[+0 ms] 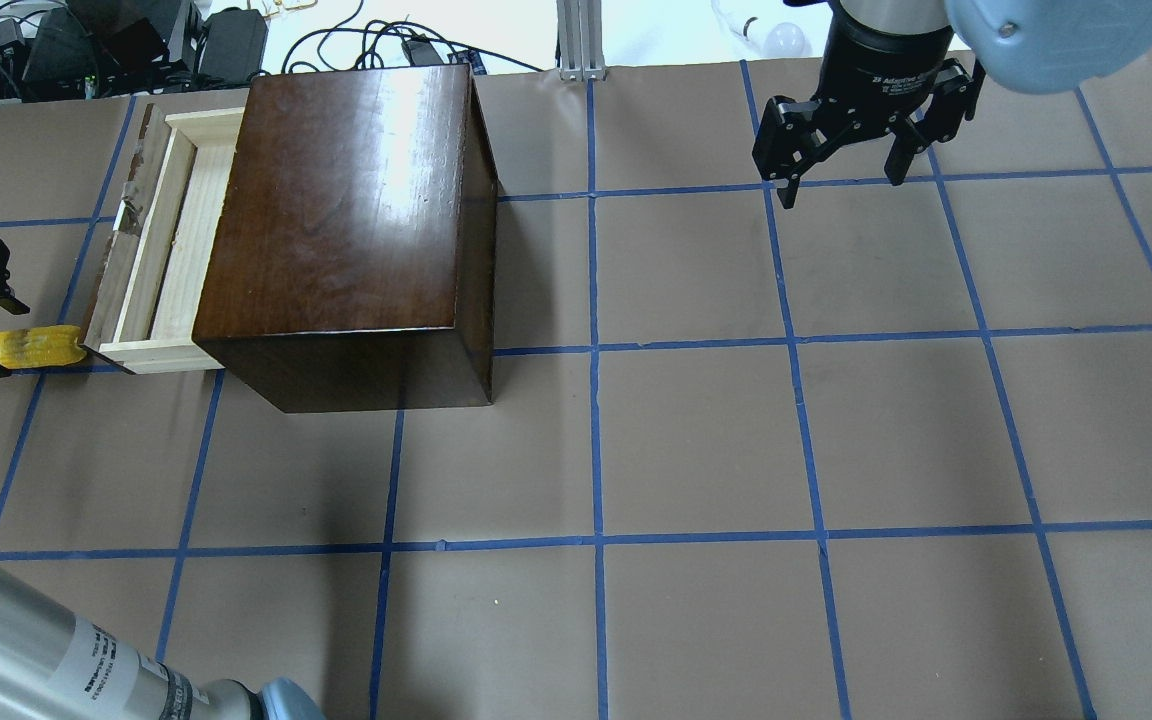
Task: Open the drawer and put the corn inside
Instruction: 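Close the left gripper on the end of the corn cob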
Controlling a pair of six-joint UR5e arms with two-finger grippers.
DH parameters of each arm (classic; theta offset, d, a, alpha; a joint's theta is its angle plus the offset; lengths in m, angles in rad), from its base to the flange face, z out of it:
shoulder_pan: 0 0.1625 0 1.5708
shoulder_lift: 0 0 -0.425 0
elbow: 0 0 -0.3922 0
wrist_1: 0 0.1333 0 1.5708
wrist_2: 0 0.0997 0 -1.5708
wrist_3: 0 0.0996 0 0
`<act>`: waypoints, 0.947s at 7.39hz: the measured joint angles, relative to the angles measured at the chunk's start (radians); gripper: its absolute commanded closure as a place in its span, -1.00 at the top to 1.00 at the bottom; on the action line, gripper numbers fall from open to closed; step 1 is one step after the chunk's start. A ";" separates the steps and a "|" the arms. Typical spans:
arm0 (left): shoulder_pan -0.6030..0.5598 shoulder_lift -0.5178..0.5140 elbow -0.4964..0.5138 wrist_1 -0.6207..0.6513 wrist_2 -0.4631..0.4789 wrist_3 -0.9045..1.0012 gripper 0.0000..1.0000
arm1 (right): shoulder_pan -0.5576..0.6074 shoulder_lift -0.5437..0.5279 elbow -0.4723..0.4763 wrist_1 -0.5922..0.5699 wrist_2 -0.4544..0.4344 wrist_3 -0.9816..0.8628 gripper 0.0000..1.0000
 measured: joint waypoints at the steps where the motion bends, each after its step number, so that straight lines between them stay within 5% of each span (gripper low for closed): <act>1: 0.000 -0.014 0.001 0.022 -0.002 0.030 0.98 | 0.000 0.000 0.000 0.000 0.000 0.000 1.00; 3: 0.001 -0.032 0.000 0.049 -0.003 0.067 0.72 | 0.000 0.000 0.000 0.001 0.000 -0.001 1.00; 4: 0.001 -0.035 0.000 0.054 -0.004 0.078 0.30 | 0.000 0.000 0.000 0.000 0.000 0.000 1.00; 6: 0.005 -0.037 0.000 0.057 -0.006 0.093 -0.98 | 0.000 0.000 0.000 0.000 0.000 0.000 1.00; 7: 0.007 -0.037 0.000 0.057 -0.006 0.098 -1.00 | 0.000 0.000 0.000 0.000 0.000 -0.001 1.00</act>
